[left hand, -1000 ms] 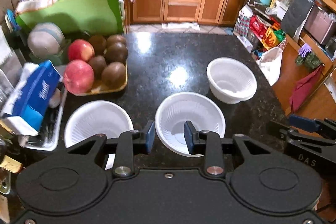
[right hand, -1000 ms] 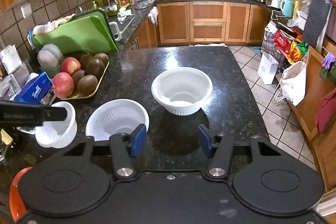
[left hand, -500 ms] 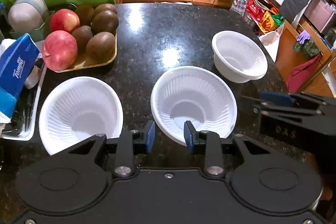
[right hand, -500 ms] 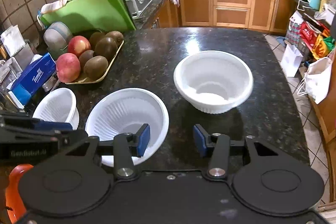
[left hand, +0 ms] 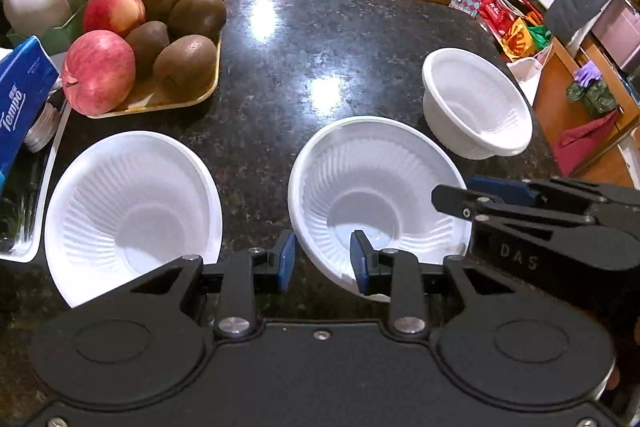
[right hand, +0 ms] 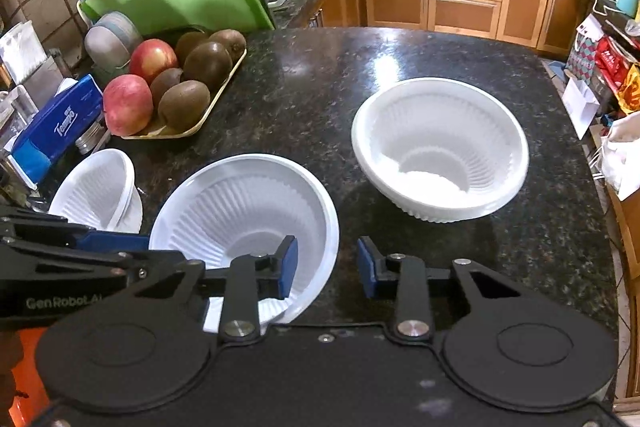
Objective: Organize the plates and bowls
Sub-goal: 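Close the left tool on the rim of a white bowl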
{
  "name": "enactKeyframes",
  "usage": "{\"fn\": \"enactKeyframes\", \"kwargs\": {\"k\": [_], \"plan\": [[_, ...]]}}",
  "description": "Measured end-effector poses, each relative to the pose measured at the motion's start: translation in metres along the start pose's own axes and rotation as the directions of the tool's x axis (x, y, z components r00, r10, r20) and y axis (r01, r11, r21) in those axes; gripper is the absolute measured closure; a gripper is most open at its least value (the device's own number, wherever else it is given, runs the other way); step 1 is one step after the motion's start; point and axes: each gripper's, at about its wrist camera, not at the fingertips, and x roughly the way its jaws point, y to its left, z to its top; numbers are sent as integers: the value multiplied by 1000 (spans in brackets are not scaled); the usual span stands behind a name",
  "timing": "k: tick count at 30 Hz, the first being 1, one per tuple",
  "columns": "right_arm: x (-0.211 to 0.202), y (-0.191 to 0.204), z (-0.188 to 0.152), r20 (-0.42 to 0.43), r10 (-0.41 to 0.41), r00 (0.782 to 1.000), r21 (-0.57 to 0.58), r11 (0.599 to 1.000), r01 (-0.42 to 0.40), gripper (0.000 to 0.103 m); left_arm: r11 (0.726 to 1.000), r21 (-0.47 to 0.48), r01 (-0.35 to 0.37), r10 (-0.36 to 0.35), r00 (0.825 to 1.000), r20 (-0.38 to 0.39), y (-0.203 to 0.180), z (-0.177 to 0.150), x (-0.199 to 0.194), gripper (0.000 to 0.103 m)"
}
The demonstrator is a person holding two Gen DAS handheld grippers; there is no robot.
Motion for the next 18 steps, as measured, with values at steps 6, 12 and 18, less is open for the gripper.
{"fn": "enactKeyframes", "kwargs": {"k": [6, 12, 18], "plan": [[10, 1, 3, -26, 10, 1000, 3, 1000, -10, 76, 998, -50, -23, 23, 1000, -3, 7, 3, 5, 62], [15, 1, 3, -50, 24, 998, 16, 1000, -23, 81, 998, -65, -25, 23, 999, -31, 9, 7, 19, 62], [11, 3, 0, -44, 12, 999, 15, 1000, -11, 81, 999, -32, -15, 14, 999, -45, 0, 8, 23, 66]]}}
